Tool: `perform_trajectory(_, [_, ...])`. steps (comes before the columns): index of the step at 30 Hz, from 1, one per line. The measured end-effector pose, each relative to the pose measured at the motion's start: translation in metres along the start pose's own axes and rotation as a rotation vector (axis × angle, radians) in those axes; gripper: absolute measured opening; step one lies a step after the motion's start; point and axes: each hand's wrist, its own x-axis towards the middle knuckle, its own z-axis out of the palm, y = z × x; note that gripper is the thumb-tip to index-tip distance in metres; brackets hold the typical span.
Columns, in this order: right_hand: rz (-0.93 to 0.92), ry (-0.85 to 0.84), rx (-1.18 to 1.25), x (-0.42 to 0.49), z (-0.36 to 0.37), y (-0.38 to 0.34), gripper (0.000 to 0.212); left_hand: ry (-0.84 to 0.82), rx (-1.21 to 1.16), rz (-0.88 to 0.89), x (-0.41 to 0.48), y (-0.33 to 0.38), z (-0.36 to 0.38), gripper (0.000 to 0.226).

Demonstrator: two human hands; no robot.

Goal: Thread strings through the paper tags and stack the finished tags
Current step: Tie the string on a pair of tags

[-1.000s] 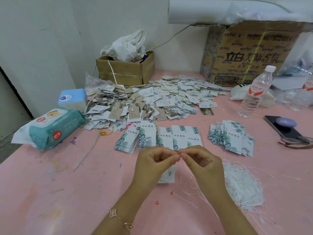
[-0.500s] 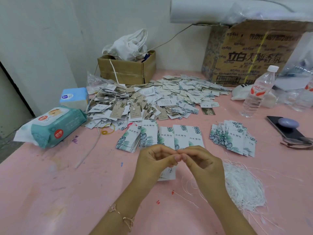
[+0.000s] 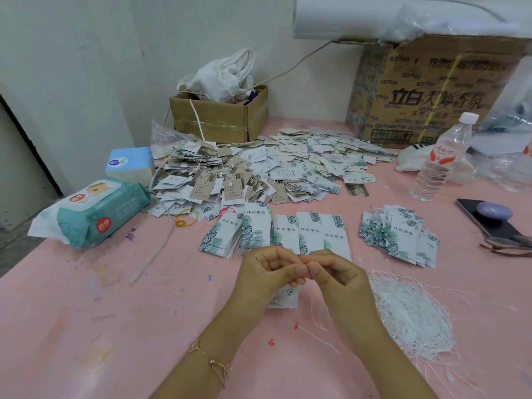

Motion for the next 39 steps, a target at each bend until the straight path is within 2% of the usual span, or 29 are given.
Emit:
perform_trajectory(4, [0.011, -0.047, 0.050, 0.001, -0.003, 0.002, 0.014, -0.011, -0.016, -0.001, 0.000, 0.000, 0.000, 0.012])
perform_trajectory(7, [-0.010, -0.047, -0.013, 0.001, -0.004, 0.002, 0.019, -0.005, -0.021, -0.002, 0.001, 0.000, 0.000, 0.009])
perform_trajectory(10, [-0.044, -0.029, -0.175, 0.003, -0.010, -0.001, 0.042, 0.021, -0.080, -0.016, 0.003, -0.001, 0.004, 0.002])
perform_trajectory(13, [-0.017, -0.175, -0.346, 0.001, -0.012, -0.002, 0.073, 0.053, -0.305, -0.058, 0.004, 0.001, 0.003, 0.001])
perform_trajectory(14, [0.016, -0.234, -0.411, 0.000, -0.010, 0.000, 0.076, 0.053, -0.431, -0.081, 0.005, 0.002, 0.000, 0.010])
perform_trajectory(16, [0.101, -0.290, -0.518, -0.004, -0.005, 0.005, 0.071, 0.054, -0.665, -0.129, 0.006, 0.005, -0.006, 0.032])
perform_trajectory(19, [0.146, -0.250, -0.581, -0.006, -0.002, 0.011, 0.063, 0.074, -0.866, -0.122, 0.007, 0.011, -0.008, 0.044])
perform_trajectory(23, [0.155, -0.238, -0.550, -0.002, -0.006, 0.013, 0.043, 0.012, -1.132, -0.110, 0.005, 0.018, -0.009, 0.037])
perform_trajectory(27, [0.143, -0.296, -0.499, -0.003, -0.005, 0.021, 0.007, -0.091, -1.366, -0.131, 0.002, 0.021, -0.011, 0.021])
perform_trajectory(28, [0.169, -0.321, -0.457, -0.004, -0.003, 0.022, 0.002, -0.090, -1.385, -0.136, 0.002, 0.021, -0.012, 0.020])
perform_trajectory(30, [0.214, -0.362, -0.376, -0.006, -0.001, 0.021, 0.006, -0.033, -1.386, -0.124, 0.005, 0.021, -0.018, 0.023])
perform_trajectory(32, [0.248, -0.375, -0.266, -0.007, -0.001, 0.019, 0.008, 0.081, -1.351, -0.089, 0.010, 0.021, -0.024, 0.032])
perform_trajectory(34, [0.244, -0.362, -0.194, -0.006, -0.003, 0.013, 0.010, 0.215, -1.281, -0.071, 0.016, 0.017, -0.031, 0.029])
perform_trajectory(36, [0.227, -0.333, -0.144, -0.004, -0.004, 0.009, 0.010, 0.331, -1.127, -0.079, 0.020, 0.014, -0.034, 0.019])
perform_trajectory(39, [0.226, -0.258, -0.031, -0.001, -0.005, 0.006, 0.018, 0.400, -0.782, -0.126, 0.022, 0.009, -0.032, 0.020])
